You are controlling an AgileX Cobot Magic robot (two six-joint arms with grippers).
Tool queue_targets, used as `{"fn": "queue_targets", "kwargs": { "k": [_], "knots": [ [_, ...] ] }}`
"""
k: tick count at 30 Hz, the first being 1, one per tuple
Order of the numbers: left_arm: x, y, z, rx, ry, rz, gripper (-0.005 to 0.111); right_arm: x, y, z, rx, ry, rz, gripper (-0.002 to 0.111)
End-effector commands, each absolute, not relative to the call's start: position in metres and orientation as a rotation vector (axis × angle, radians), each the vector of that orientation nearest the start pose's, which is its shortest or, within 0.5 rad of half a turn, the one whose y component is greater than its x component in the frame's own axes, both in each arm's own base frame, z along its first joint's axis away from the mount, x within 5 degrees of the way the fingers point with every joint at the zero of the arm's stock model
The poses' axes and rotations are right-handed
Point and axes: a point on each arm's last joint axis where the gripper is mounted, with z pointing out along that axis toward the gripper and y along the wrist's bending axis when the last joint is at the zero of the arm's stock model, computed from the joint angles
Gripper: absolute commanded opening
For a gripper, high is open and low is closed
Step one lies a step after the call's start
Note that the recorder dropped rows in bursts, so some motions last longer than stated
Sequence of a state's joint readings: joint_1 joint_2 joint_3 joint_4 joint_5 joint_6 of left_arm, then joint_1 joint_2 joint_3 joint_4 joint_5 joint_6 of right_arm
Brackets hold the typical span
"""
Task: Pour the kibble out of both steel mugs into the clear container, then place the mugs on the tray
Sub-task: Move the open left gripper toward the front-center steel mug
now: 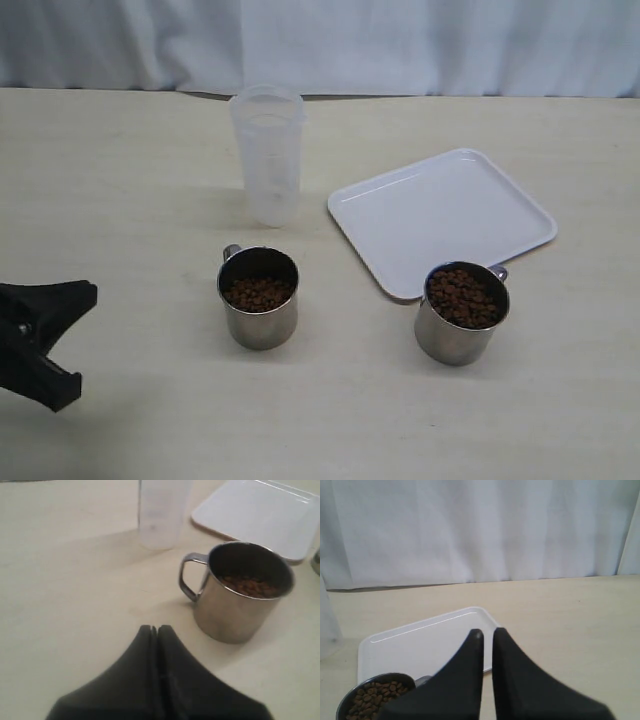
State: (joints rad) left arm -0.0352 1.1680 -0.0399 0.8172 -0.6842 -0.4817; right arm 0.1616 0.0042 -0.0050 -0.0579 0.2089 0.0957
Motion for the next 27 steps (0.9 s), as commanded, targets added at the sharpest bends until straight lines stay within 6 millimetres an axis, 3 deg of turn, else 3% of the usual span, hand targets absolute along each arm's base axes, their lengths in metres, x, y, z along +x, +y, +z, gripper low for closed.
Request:
{"fn": "queue_targets", "kwargs": {
  "k": [1, 7, 17, 22, 27],
  "knots": [
    [0.144, -0.059, 0.145, 0.729, 1.884, -0.481, 0.0, 0.055, 0.008, 0.194, -0.103, 1.691, 0.137, 0.005],
    [0.156, -0.062, 0.134, 0.781, 1.802, -0.488, 0.0, 0.055, 0.008, 0.194, -0.103, 1.691, 0.137, 0.005],
    [0.184, -0.053, 0.1, 0.9, 1.783, -0.766, 0.0, 0.055, 0.008, 0.194, -0.103, 1.691, 0.137, 0.005],
    [0.202, -0.051, 0.086, 0.907, 1.792, -0.775, 0.0, 0.055, 0.008, 0.194, -0.103, 1.691, 0.137, 0.005],
    [0.203, -0.05, 0.084, 0.914, 1.788, -0.756, 0.006, 0.055, 0.008, 0.194, -0.103, 1.691, 0.137, 0.005]
  ]
}}
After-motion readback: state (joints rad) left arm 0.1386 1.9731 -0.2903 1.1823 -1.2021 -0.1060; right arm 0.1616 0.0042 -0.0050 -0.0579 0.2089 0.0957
